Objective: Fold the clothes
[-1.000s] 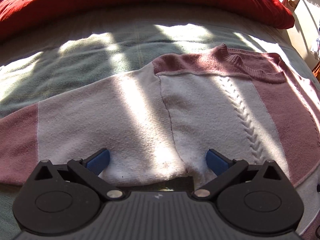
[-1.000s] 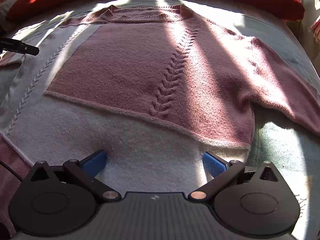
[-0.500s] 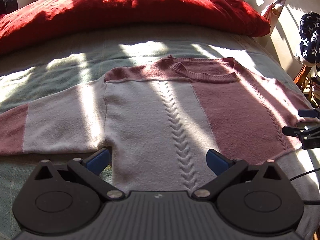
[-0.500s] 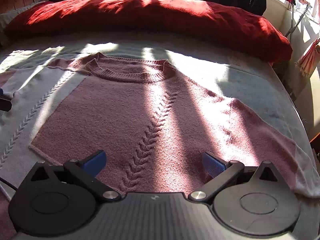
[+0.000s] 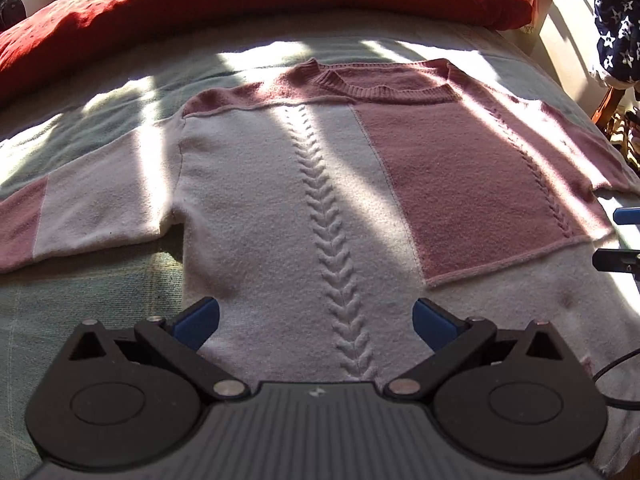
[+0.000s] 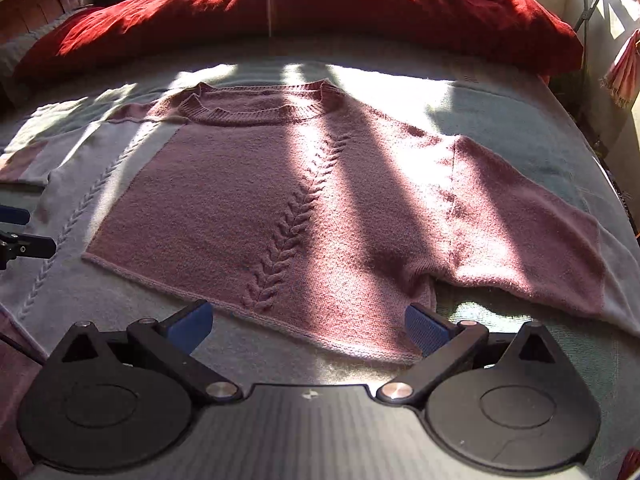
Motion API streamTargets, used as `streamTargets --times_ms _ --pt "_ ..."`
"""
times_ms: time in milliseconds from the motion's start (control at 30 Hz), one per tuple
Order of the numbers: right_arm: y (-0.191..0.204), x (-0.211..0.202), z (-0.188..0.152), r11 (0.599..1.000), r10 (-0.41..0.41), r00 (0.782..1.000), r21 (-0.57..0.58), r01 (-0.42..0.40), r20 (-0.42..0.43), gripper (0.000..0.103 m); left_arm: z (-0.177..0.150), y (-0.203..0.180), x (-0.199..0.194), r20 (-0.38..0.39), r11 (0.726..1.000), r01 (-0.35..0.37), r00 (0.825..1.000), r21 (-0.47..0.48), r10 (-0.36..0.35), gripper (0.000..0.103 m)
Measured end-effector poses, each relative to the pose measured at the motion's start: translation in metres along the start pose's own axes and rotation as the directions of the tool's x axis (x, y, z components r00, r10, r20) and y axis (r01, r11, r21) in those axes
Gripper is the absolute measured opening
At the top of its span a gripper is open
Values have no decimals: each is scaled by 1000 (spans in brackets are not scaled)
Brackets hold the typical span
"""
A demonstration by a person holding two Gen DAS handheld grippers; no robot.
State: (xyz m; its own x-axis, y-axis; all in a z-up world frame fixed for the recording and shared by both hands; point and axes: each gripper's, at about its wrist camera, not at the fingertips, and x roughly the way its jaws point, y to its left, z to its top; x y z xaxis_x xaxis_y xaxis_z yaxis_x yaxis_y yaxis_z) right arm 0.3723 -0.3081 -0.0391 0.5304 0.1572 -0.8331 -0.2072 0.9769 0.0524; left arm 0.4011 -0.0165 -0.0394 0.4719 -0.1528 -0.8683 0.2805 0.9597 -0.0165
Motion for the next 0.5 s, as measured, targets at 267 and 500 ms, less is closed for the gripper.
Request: streamTargets --times_ms 267,500 --pt "34 14 -40 999 52 997 8 -52 -61 103 -60 -22 -2 -60 998 1 998 -62 -5 102" --pt "28 16 -44 995 87 994 -42 -90 -65 103 -64 -8 -6 -67 997 24 997 -68 -29 102"
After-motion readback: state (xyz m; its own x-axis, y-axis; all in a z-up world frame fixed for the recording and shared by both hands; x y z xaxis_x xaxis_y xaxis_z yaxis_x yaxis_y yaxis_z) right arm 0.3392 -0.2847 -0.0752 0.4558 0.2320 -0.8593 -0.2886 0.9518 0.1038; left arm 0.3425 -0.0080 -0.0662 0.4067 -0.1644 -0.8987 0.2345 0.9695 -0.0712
